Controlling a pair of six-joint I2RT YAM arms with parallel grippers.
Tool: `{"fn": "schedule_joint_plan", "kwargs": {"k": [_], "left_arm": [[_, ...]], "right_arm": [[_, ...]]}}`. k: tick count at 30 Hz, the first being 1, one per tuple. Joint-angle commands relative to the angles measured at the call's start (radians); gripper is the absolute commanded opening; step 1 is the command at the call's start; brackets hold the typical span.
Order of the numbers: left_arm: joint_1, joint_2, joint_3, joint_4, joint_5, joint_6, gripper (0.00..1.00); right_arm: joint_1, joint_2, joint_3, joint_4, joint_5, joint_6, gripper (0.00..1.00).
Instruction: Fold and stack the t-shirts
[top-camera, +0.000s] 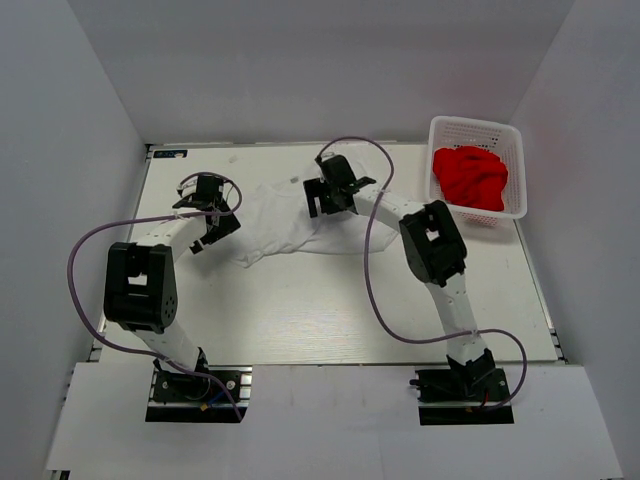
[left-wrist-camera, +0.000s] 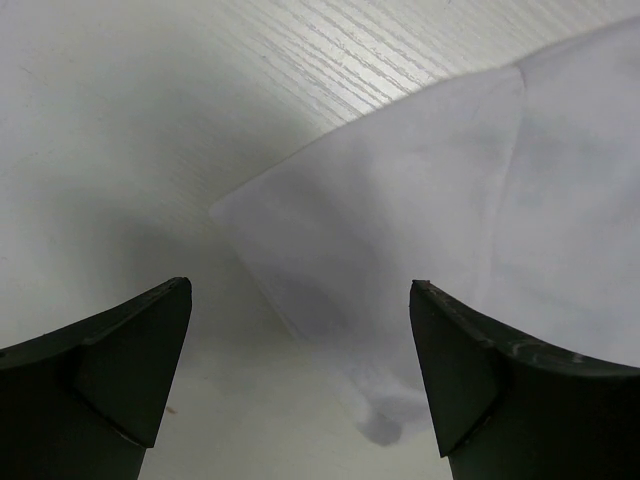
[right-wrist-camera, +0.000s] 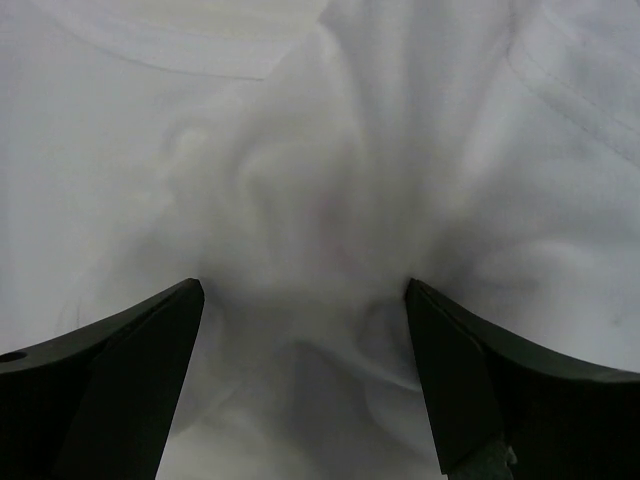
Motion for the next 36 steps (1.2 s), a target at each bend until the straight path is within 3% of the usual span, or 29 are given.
{"fn": "schedule_joint_plan", "kwargs": {"k": [1, 8, 15, 18, 23, 29, 36], "left_arm": [[0.010, -0.013, -0.010, 0.025, 0.029, 0.010, 1.00], [0.010, -0.014, -0.010, -0.011, 0.016, 0.010, 1.00], [0.010, -0.051, -0.055, 0.009, 0.036, 0.010, 1.00], [0.010, -0.051, -0.064, -0.010, 0.036, 0.010, 1.00], [0.010, -0.069, -0.094, -0.054, -0.032, -0.051, 1.00], [0.010, -0.120, -0.137, -0.090, -0.114, -0.128, 1.00], [0.010, -0.120, -0.199, -0.051, -0.054, -0.137, 0.98]], "right_arm": [[0.020, -0.124, -0.150, -0.007, -0.046, 0.021, 0.88], [0.084, -0.318, -0.475, 0.039, -0.087, -0.064, 0.86], [0.115, -0.435, -0.581, 0.099, -0.132, -0.069, 0.86], [0.105, -0.490, -0.570, 0.131, -0.102, -0.065, 0.87], [0.073, -0.497, -0.457, 0.106, 0.097, 0.035, 0.90], [0.026, -0.373, -0.285, 0.021, 0.146, 0.043, 0.90], [0.001, -0.199, -0.046, -0.095, 0.226, 0.058, 0.87]]}}
